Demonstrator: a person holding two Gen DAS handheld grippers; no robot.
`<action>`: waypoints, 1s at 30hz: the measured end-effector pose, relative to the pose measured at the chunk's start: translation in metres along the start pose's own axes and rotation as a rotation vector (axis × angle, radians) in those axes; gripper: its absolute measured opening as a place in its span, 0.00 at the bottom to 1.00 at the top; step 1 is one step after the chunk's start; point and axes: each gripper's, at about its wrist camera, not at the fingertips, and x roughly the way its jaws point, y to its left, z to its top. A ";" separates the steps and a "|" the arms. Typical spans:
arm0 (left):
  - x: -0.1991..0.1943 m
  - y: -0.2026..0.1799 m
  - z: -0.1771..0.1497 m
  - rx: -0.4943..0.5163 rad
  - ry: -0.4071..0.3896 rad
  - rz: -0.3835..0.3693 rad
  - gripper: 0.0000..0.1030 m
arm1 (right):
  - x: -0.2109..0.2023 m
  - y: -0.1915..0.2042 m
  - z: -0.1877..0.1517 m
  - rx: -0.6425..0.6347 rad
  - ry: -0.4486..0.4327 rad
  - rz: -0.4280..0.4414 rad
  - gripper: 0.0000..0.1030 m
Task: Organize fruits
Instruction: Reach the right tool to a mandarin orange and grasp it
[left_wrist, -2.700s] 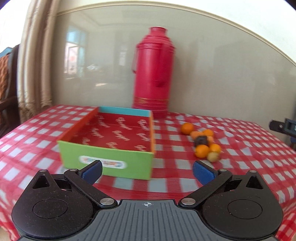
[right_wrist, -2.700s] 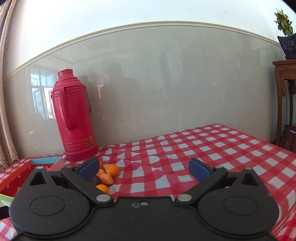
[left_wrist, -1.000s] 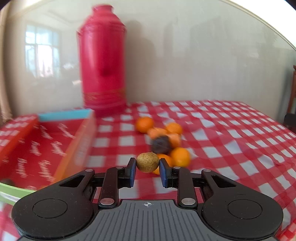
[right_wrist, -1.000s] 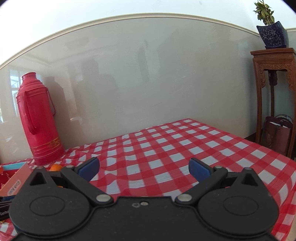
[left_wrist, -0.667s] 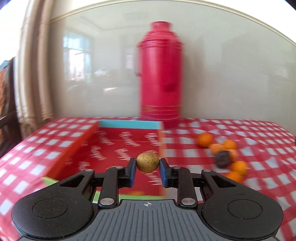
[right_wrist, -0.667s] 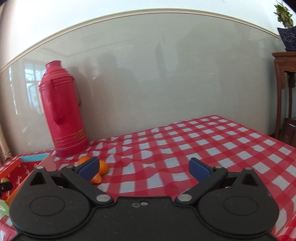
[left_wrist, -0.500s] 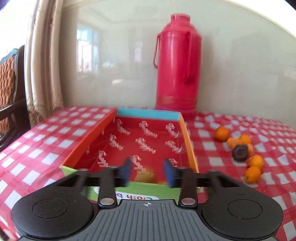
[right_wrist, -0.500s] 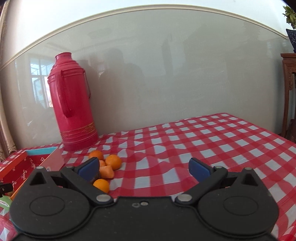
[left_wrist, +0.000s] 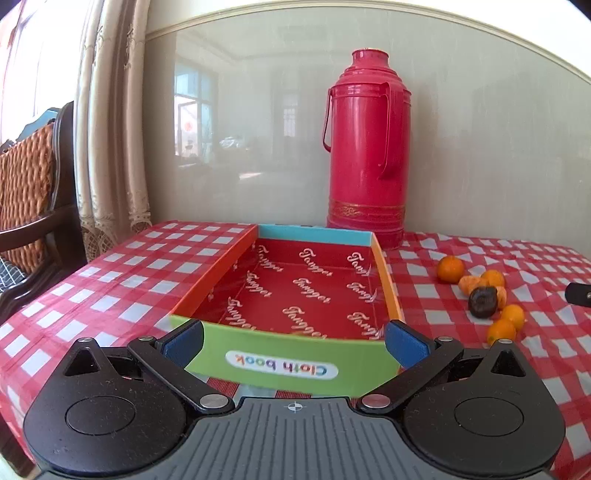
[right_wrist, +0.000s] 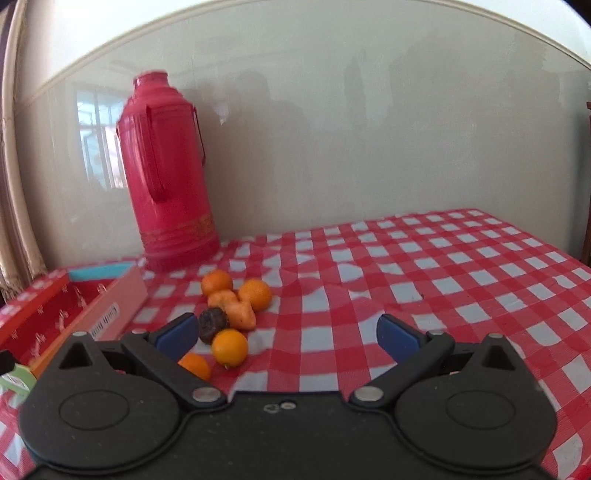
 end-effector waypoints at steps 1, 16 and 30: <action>-0.003 0.000 -0.002 0.007 0.000 0.005 1.00 | 0.004 0.001 -0.002 -0.009 0.031 -0.004 0.94; 0.006 0.056 -0.005 -0.091 0.021 0.119 1.00 | 0.008 0.029 -0.011 -0.110 0.097 0.110 0.86; 0.014 0.101 -0.013 -0.117 0.051 0.190 1.00 | 0.042 0.070 -0.013 -0.152 0.199 0.154 0.49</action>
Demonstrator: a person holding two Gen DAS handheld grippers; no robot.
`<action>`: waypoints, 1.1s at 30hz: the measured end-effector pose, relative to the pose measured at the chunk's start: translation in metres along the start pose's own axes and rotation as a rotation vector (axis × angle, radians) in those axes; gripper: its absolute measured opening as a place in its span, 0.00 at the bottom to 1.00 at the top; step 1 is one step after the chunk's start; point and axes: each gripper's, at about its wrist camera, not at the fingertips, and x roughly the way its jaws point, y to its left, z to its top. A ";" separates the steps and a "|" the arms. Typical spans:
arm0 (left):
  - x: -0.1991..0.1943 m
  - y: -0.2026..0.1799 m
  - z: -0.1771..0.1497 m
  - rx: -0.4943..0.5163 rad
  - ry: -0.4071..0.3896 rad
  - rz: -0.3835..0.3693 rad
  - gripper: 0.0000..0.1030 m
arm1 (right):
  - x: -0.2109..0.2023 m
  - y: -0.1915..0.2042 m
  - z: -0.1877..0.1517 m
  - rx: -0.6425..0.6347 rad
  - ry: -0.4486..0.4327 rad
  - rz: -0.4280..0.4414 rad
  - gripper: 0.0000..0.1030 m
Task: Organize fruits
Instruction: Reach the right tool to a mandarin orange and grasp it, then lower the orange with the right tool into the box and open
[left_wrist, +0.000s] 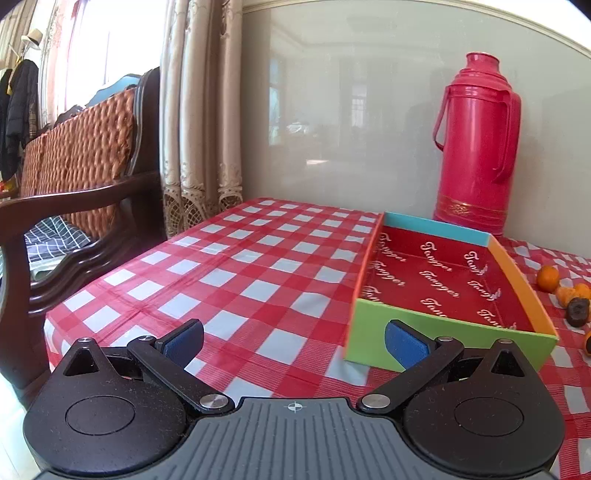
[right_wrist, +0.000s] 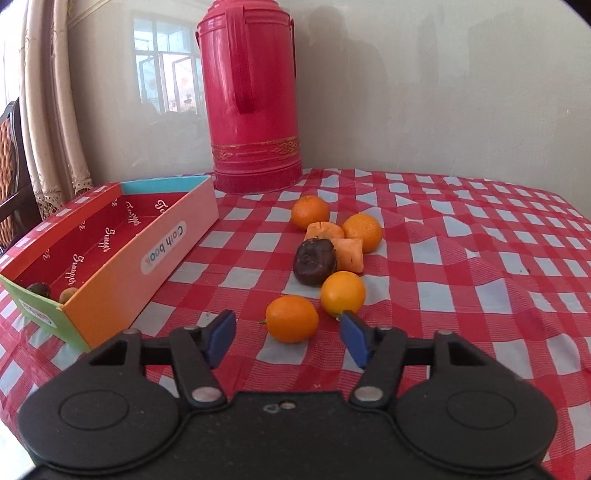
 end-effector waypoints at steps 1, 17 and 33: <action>0.001 0.002 0.000 0.001 0.001 0.004 1.00 | 0.002 0.000 0.001 0.006 0.003 -0.002 0.49; 0.008 0.037 -0.002 -0.022 0.005 0.049 1.00 | 0.015 0.013 0.007 0.013 0.003 -0.013 0.30; 0.007 0.073 -0.006 -0.039 0.019 0.109 1.00 | -0.008 0.095 0.014 -0.088 -0.230 0.207 0.30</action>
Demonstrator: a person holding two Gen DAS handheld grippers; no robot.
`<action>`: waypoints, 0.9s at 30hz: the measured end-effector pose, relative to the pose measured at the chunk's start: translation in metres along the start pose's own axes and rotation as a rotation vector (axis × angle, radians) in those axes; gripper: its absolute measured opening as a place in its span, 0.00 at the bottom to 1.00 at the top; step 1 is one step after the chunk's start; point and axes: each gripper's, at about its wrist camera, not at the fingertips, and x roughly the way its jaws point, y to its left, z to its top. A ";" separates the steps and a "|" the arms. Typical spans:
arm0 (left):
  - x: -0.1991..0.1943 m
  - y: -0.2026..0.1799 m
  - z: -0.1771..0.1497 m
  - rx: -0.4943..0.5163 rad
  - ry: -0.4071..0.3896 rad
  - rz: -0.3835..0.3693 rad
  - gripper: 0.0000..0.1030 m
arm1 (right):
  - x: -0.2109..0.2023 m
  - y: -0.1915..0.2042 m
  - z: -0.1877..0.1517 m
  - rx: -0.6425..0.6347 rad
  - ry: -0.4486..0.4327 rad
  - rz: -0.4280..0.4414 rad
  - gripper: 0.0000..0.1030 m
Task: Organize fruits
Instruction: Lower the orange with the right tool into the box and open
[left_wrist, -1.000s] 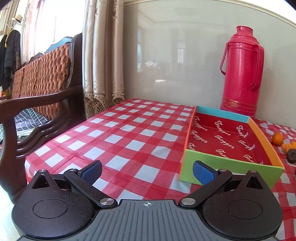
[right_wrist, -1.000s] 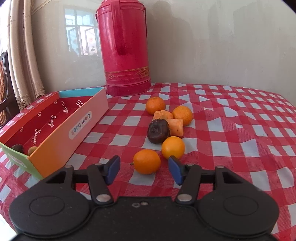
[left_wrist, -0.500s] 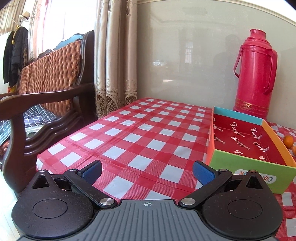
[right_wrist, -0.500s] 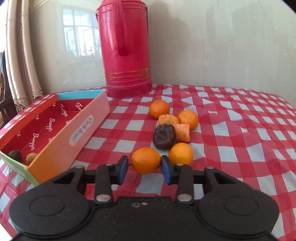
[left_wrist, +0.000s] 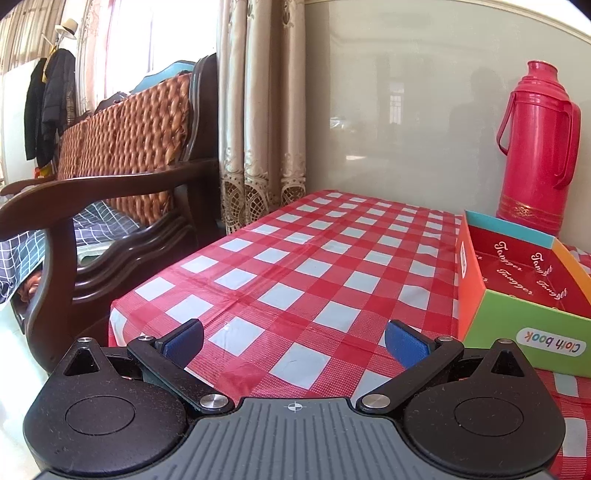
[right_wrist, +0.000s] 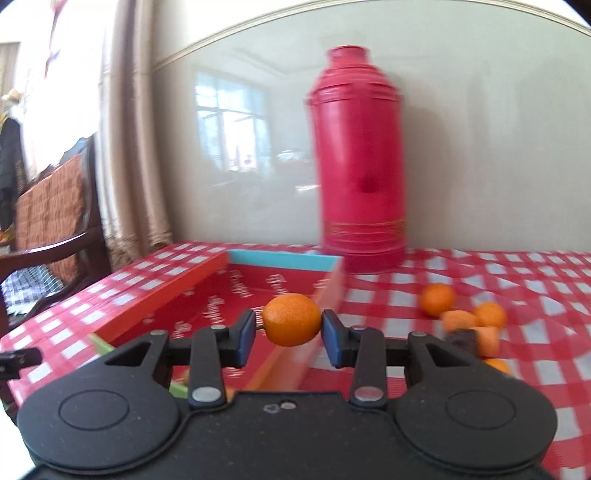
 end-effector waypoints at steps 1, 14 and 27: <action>0.000 0.000 0.000 0.003 0.002 0.000 1.00 | 0.003 0.006 -0.001 -0.016 0.007 0.007 0.31; -0.007 -0.022 0.001 0.014 -0.014 -0.043 1.00 | -0.029 -0.035 -0.002 0.102 -0.124 -0.193 0.94; -0.024 -0.094 0.001 0.069 -0.040 -0.154 1.00 | -0.087 -0.130 -0.009 0.234 -0.143 -0.371 0.94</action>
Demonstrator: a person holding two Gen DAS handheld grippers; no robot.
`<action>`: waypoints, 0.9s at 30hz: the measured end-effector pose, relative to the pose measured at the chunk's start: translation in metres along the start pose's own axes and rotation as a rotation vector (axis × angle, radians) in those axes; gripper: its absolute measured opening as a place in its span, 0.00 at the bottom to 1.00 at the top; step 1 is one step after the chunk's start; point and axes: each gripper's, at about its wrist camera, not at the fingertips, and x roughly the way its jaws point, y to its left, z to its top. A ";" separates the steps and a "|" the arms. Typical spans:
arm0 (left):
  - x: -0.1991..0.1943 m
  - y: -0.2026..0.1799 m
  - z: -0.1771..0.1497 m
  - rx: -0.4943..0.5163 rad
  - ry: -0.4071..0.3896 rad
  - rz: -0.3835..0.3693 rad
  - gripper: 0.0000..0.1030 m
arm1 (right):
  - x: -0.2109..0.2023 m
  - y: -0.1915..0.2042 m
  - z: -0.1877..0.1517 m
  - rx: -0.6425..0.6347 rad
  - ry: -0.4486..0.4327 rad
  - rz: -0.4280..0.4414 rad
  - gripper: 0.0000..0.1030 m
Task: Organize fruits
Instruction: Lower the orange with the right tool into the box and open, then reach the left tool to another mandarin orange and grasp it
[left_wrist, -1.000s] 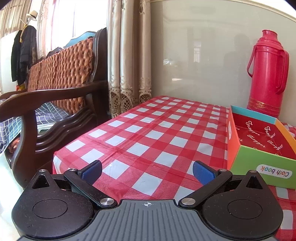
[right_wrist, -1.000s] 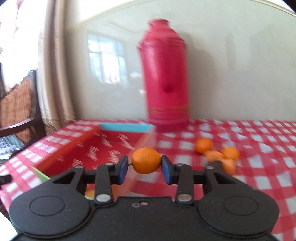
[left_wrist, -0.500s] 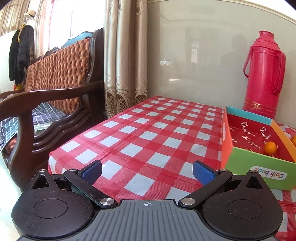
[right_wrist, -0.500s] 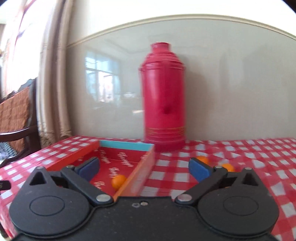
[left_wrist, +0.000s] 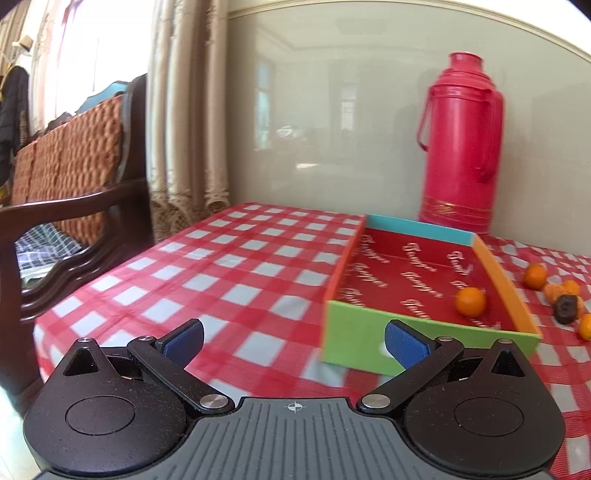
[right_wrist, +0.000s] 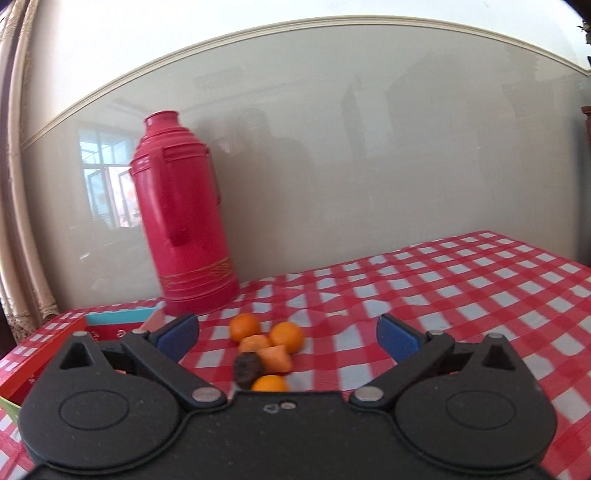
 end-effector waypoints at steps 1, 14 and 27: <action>0.000 -0.008 0.000 0.011 -0.001 -0.012 1.00 | -0.002 -0.006 0.001 0.003 0.001 -0.011 0.94; -0.013 -0.074 0.000 0.073 -0.038 -0.098 1.00 | -0.011 -0.045 0.007 -0.007 -0.001 -0.069 0.94; -0.023 -0.124 0.009 0.096 -0.060 -0.188 1.00 | -0.022 -0.080 0.008 -0.010 0.011 -0.119 0.94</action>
